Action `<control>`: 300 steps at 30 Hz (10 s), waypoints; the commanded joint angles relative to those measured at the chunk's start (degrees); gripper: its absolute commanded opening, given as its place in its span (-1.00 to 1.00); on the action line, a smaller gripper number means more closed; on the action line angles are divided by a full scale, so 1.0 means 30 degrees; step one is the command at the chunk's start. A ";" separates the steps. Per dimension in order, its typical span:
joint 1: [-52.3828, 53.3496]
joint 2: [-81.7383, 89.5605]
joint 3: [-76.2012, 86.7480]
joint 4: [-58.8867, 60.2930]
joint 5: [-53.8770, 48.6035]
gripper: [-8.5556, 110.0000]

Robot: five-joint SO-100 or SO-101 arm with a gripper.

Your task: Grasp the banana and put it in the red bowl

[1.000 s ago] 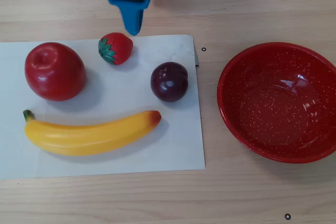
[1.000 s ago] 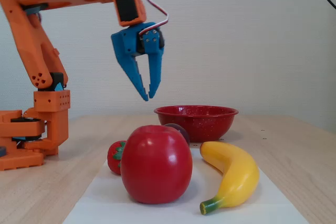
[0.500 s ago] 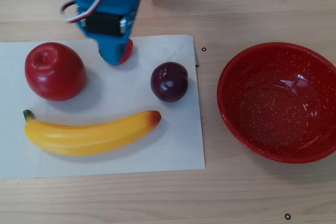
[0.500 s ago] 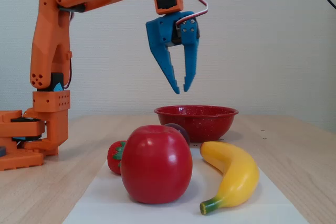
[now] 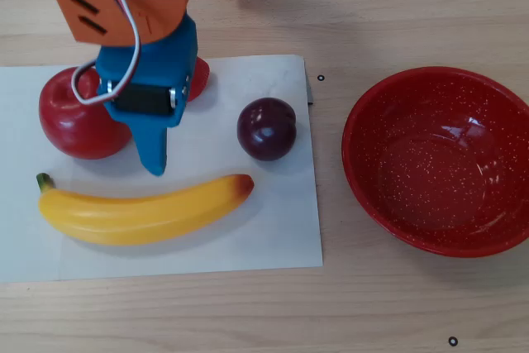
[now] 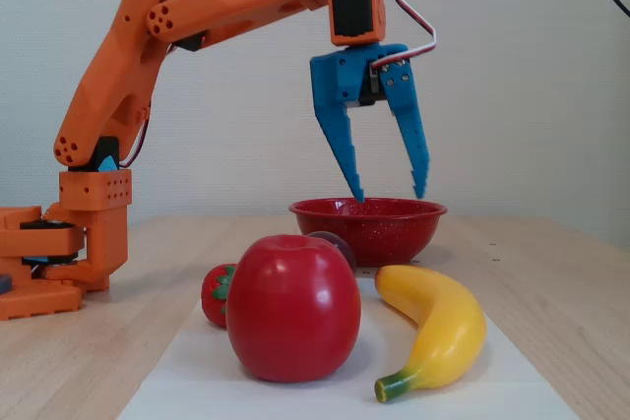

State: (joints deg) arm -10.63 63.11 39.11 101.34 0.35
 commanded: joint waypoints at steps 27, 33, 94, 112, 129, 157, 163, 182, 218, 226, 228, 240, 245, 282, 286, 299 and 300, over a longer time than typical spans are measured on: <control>-0.2139 -0.4072 -0.5244 -0.0586 0.2314 0.13; -0.2080 -0.4951 -0.5391 -0.0762 0.2314 0.15; -0.1465 -0.3721 -0.2578 -0.5010 0.1494 -0.85; 0.0029 0.4658 0.4717 -0.8174 0.0293 -0.85; 0.3457 1.3213 0.9756 -0.7500 -0.1172 -0.85; 1.4092 1.0986 0.7500 -0.7646 -0.5186 -0.85; 1.4912 0.8291 0.7295 -1.0254 -0.5068 -0.85; 1.5557 0.1406 0.0937 -0.6680 -0.5742 -0.15; 1.0840 1.4531 0.5068 -0.2227 -0.5684 -0.85; 0.8496 2.0156 1.1074 -0.4248 -0.5186 -0.85; 0.7881 2.1680 1.2979 -0.5273 -0.5039 -0.85; 0.5215 2.9648 2.4580 -1.1953 -0.4951 -0.85; 0.4189 3.2549 2.9883 -1.5117 -0.4922 -0.85; 0.3896 4.1895 4.6934 -1.7051 -0.2754 -0.85; 0.3926 4.1895 4.6934 -1.6406 -0.3750 -0.85; 0.3955 4.1865 4.6934 -1.6230 -0.5010 -0.85; 0.3955 4.1865 4.6934 -1.6201 -0.5068 -0.85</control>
State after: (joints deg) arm 2.11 188.00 179.03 52.12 -13.80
